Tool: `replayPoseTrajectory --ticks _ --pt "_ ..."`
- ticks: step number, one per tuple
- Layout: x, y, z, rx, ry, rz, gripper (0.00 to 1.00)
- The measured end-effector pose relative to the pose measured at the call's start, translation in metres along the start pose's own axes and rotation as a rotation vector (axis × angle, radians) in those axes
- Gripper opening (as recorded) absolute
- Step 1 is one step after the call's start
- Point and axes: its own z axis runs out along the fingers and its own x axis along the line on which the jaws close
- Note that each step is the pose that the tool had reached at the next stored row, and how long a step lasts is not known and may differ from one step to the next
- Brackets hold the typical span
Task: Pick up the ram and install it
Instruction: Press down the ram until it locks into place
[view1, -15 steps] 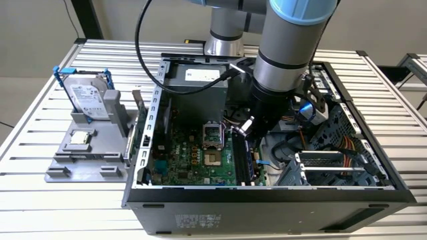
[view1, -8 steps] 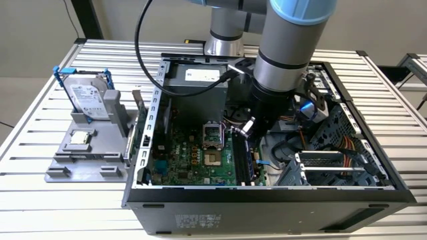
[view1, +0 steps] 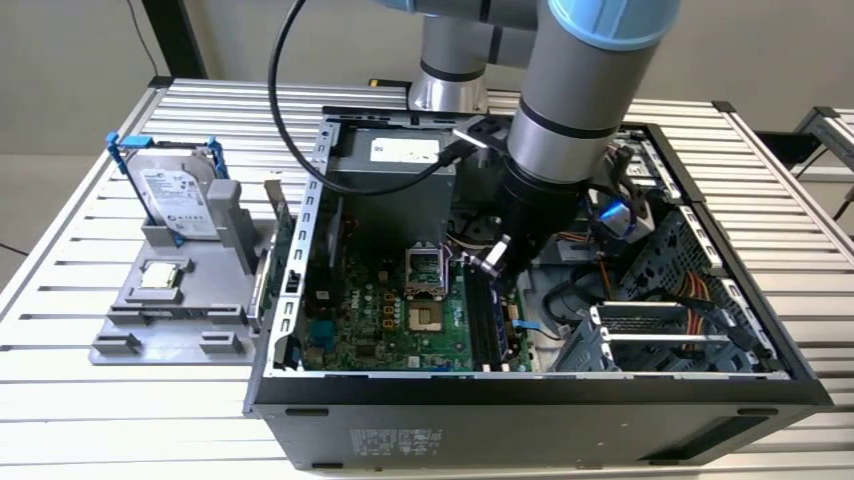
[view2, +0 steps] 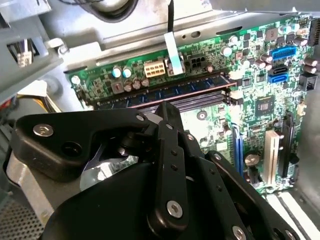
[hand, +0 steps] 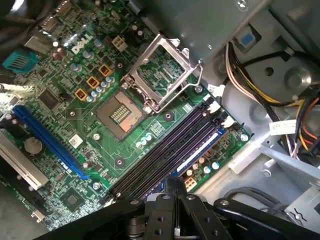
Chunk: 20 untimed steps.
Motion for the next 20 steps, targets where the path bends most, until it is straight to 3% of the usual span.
replayPoseTrajectory --ticks 5,20 --pt "0.0000 0.0001 0.0000 -0.0109 0.0116 -0.048 0.00" --pt "-0.0001 0.0001 0.0002 -0.0026 0.0116 -0.232 0.00"
